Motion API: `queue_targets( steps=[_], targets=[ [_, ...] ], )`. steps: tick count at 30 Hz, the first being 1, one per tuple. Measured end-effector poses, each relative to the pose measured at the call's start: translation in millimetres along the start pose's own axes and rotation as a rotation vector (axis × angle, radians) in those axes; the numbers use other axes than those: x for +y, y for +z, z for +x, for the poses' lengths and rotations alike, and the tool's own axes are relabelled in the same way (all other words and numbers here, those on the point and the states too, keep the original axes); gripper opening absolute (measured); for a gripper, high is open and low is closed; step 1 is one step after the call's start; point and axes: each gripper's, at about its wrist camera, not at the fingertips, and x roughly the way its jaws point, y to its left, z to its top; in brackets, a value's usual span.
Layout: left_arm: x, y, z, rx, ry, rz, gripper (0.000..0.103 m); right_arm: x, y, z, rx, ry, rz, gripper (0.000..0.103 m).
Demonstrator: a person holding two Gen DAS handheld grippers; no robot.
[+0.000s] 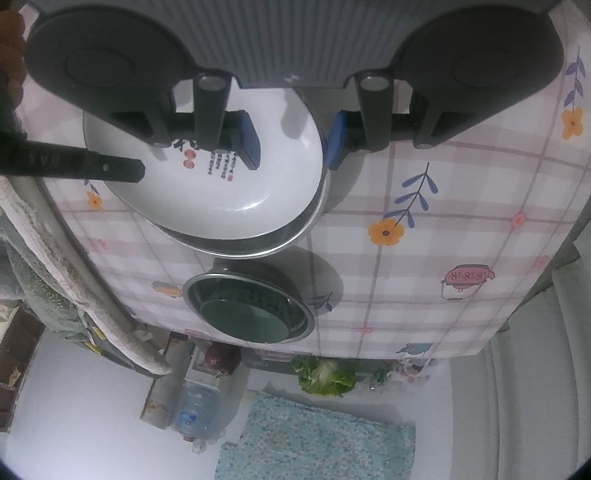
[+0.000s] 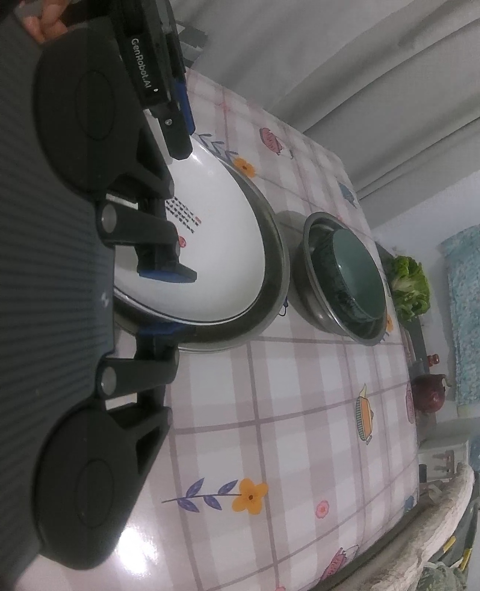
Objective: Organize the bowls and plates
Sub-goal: 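Lower the white calligraphy plate into the steel basin with both tools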
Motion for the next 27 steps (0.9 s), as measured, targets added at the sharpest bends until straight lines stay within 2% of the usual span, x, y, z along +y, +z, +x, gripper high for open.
queue_targets(
  steps=[7,15,18,21,27],
  targets=[
    [4,1,-8,-0.017,-0.001,-0.001,0.040,-8,5,-6,-0.016,0.053,0.071,0.042],
    [7,4,-12,-0.037,0.017,0.001,0.044,-15,5,-10,0.013,0.113,0.148,0.054],
    [9,5,-10,-0.036,0.020,-0.004,0.045,-11,10,-10,0.055,0.092,0.142,0.056],
    [10,5,-9,-0.037,0.023,-0.008,0.046,0,16,-15,0.072,0.027,0.075,0.057],
    [14,3,-6,-0.029,0.022,-0.016,0.046,7,24,-44,-0.025,0.035,0.030,0.064]
  ],
)
